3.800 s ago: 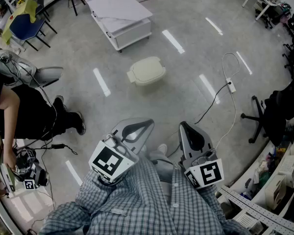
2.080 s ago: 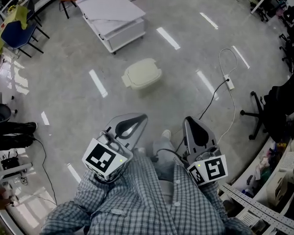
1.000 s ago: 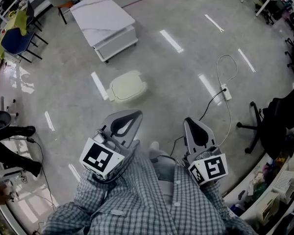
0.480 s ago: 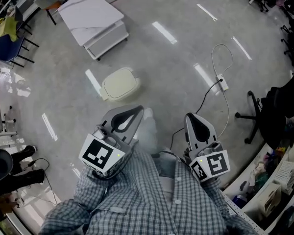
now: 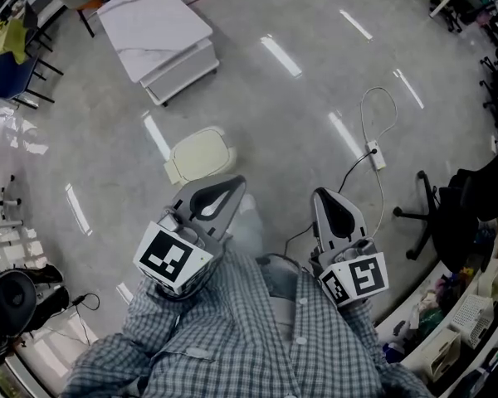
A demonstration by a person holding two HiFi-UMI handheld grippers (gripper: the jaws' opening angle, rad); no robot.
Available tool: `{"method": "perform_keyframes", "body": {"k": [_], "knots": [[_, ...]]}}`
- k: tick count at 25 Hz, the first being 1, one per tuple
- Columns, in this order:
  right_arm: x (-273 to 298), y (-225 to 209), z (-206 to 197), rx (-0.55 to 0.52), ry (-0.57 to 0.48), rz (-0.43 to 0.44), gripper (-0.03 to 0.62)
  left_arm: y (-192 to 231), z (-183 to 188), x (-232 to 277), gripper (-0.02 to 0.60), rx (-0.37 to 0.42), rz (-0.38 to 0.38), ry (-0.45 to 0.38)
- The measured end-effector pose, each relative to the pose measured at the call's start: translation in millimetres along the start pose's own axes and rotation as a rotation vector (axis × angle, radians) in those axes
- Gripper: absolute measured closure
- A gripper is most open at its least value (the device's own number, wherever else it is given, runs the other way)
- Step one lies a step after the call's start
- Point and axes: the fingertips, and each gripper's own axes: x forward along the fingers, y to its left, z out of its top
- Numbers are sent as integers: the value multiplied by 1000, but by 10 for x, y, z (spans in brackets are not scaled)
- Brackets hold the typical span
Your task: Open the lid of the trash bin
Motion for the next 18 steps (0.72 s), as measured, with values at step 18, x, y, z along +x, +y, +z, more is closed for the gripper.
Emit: {"method": "perform_keyframes", "body": {"k": [18], "knots": [[1602, -532, 368, -59, 41, 72, 569, 1377, 363, 470, 577, -45, 123, -10]]}}
